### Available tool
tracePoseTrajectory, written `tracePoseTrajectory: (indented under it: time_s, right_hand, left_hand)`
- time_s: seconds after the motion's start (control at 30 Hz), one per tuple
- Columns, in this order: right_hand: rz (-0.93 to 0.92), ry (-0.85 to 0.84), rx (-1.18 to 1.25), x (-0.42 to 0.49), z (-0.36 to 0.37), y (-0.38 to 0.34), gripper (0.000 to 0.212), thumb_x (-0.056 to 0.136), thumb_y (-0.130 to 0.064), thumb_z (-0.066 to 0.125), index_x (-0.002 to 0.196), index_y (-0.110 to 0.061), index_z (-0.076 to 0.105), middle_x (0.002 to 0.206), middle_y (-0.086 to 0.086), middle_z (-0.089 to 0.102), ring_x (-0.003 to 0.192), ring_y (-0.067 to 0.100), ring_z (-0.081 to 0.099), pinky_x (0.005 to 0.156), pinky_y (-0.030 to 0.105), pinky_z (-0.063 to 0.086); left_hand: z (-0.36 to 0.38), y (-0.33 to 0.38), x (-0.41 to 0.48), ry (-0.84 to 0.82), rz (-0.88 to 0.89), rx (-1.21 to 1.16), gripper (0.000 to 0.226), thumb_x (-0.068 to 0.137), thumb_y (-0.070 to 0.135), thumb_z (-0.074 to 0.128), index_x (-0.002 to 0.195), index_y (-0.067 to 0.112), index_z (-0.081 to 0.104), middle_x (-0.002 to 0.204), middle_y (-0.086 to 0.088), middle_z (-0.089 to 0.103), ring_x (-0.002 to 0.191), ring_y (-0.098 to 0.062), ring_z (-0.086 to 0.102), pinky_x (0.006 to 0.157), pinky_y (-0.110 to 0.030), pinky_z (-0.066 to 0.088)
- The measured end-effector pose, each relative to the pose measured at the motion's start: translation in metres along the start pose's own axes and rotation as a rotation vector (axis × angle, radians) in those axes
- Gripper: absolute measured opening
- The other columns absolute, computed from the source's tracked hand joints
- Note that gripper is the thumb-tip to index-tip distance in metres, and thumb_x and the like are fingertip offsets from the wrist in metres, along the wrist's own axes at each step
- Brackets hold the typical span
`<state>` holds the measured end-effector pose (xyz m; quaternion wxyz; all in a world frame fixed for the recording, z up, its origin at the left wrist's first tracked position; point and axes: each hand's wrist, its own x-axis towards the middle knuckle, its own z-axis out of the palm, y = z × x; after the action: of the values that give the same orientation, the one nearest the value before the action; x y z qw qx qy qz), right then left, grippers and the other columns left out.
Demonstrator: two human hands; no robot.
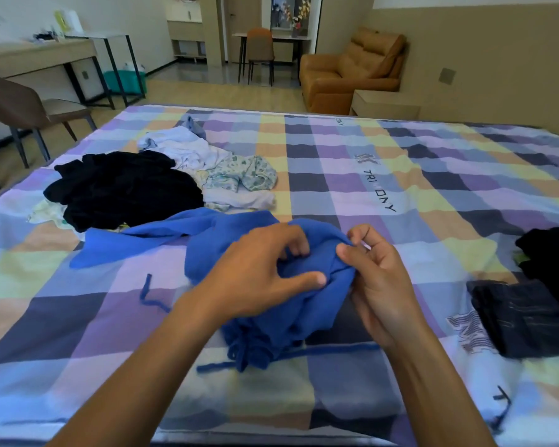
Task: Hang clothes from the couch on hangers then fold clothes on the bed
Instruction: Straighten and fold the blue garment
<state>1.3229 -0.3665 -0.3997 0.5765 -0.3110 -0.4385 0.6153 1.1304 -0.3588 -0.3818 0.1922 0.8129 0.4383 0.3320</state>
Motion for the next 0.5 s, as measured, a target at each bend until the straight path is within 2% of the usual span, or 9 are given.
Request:
tracePoseTrajectory:
  time_s: [0.03, 0.1, 0.17, 0.23, 0.33, 0.4, 0.47, 0.5]
  right_hand:
    - [-0.005, 0.011, 0.023, 0.0, 0.001, 0.0, 0.032, 0.082, -0.01, 0.076, 0.084, -0.017, 0.045, 0.087, 0.018, 0.046, 0.075, 0.027, 0.047, 0.064, 0.03, 0.048]
    - [-0.016, 0.087, 0.039, 0.001, 0.003, 0.0, 0.028, 0.083, -0.019, 0.073, 0.086, -0.016, 0.046, 0.091, 0.017, 0.047, 0.085, 0.031, 0.045, 0.073, 0.035, 0.048]
    - [-0.049, 0.177, 0.032, 0.002, 0.003, 0.0, 0.026, 0.081, -0.026, 0.071, 0.087, -0.017, 0.048, 0.092, 0.014, 0.048, 0.091, 0.03, 0.044, 0.077, 0.037, 0.045]
    - [-0.106, 0.207, -0.06, 0.001, 0.003, 0.001, 0.029, 0.083, -0.023, 0.077, 0.092, -0.019, 0.049, 0.093, 0.01, 0.051, 0.091, 0.024, 0.049, 0.08, 0.034, 0.046]
    - [-0.2, 0.166, -0.524, -0.003, 0.006, 0.006, 0.045, 0.075, -0.021, 0.077, 0.107, -0.025, 0.045, 0.106, -0.01, 0.054, 0.096, 0.006, 0.057, 0.082, 0.02, 0.049]
    - [-0.298, 0.171, -0.807, -0.007, 0.008, 0.012, 0.049, 0.074, -0.008, 0.075, 0.105, -0.027, 0.043, 0.115, -0.005, 0.043, 0.106, 0.0, 0.052, 0.084, 0.013, 0.044]
    - [-0.435, 0.204, -0.945, -0.009, 0.007, 0.018, 0.048, 0.069, 0.015, 0.063, 0.098, -0.019, 0.044, 0.114, -0.001, 0.035, 0.106, -0.003, 0.047, 0.085, 0.009, 0.039]
    - [-0.499, 0.232, -0.994, -0.009, 0.004, 0.02, 0.048, 0.066, 0.02, 0.056, 0.095, -0.016, 0.045, 0.116, -0.001, 0.033, 0.107, -0.002, 0.046, 0.085, 0.012, 0.04]
  left_hand:
    - [0.004, 0.0, -0.003, -0.04, -0.01, 0.03, 0.042, 0.074, 0.065, 0.07, 0.094, 0.031, 0.057, 0.091, 0.019, 0.059, 0.086, -0.007, 0.058, 0.072, -0.041, 0.051]
    - [0.008, 0.001, -0.009, -0.052, -0.021, 0.107, 0.043, 0.072, 0.069, 0.069, 0.093, 0.034, 0.055, 0.092, 0.021, 0.059, 0.086, -0.006, 0.058, 0.07, -0.039, 0.05]
    - [0.013, 0.003, -0.009, 0.004, -0.032, 0.251, 0.029, 0.082, 0.055, 0.066, 0.081, 0.032, 0.048, 0.083, 0.015, 0.053, 0.081, -0.014, 0.055, 0.066, -0.04, 0.047]
    - [0.02, 0.004, -0.008, 0.066, -0.087, 0.288, 0.029, 0.09, 0.036, 0.057, 0.071, 0.027, 0.037, 0.071, 0.007, 0.046, 0.074, -0.026, 0.052, 0.064, -0.043, 0.046]
    - [0.021, 0.003, -0.005, 0.174, -0.164, 0.019, 0.018, 0.088, 0.026, 0.049, 0.072, 0.018, 0.045, 0.061, -0.001, 0.048, 0.065, -0.027, 0.049, 0.06, -0.047, 0.044]
    - [0.02, 0.004, -0.004, 0.22, -0.222, -0.087, 0.02, 0.086, 0.026, 0.046, 0.072, 0.012, 0.048, 0.059, 0.001, 0.047, 0.059, -0.02, 0.044, 0.056, -0.041, 0.036]
    - [0.019, 0.006, -0.004, 0.258, -0.276, -0.192, 0.022, 0.085, 0.027, 0.046, 0.071, 0.011, 0.049, 0.058, 0.006, 0.044, 0.058, -0.013, 0.038, 0.056, -0.033, 0.03]
    - [0.018, 0.006, -0.004, 0.279, -0.302, -0.225, 0.022, 0.084, 0.028, 0.046, 0.069, 0.012, 0.049, 0.058, 0.007, 0.043, 0.059, -0.012, 0.038, 0.056, -0.031, 0.029]
